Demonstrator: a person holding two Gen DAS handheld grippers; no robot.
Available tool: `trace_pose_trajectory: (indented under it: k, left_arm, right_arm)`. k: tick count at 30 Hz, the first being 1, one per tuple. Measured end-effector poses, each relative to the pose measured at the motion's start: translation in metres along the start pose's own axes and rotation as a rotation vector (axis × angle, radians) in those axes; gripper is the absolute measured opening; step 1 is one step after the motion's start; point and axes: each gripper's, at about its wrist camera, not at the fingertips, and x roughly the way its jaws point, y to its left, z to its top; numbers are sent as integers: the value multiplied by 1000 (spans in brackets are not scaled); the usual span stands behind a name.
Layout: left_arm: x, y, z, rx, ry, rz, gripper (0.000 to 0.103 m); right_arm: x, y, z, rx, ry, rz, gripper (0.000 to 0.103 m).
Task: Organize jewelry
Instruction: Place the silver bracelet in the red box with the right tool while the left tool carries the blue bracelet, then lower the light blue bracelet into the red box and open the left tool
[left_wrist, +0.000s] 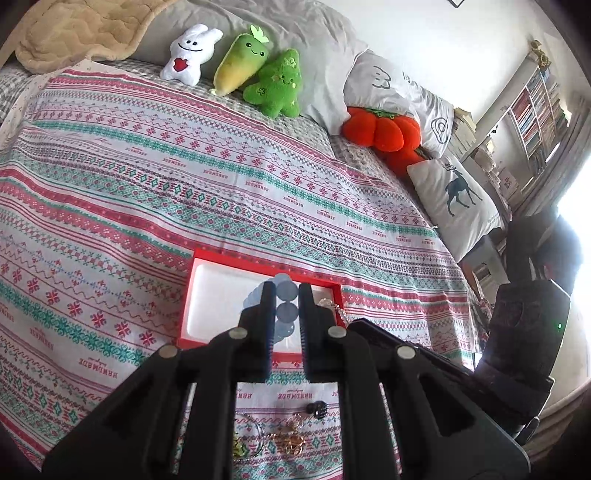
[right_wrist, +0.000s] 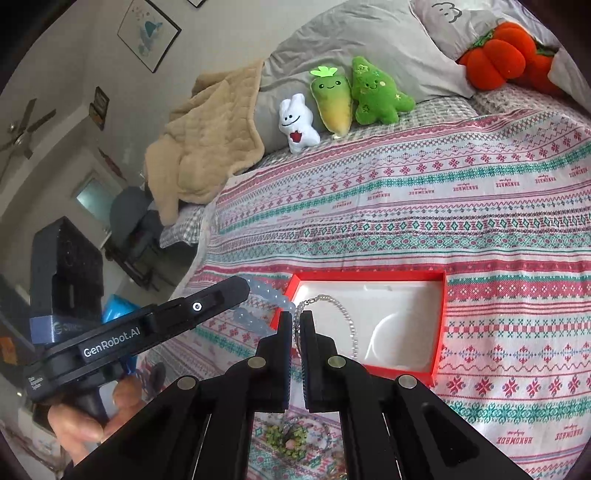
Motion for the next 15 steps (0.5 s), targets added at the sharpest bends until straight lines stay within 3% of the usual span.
trace_pose_trajectory:
  k: [6, 15]
  left_arm:
    - [26, 3, 1, 7, 34, 26, 13]
    - [36, 14, 1, -24, 65, 19, 13]
  right_arm:
    - [19, -18, 2, 7, 12, -79, 4]
    - [23, -28, 1, 15, 16, -112, 5]
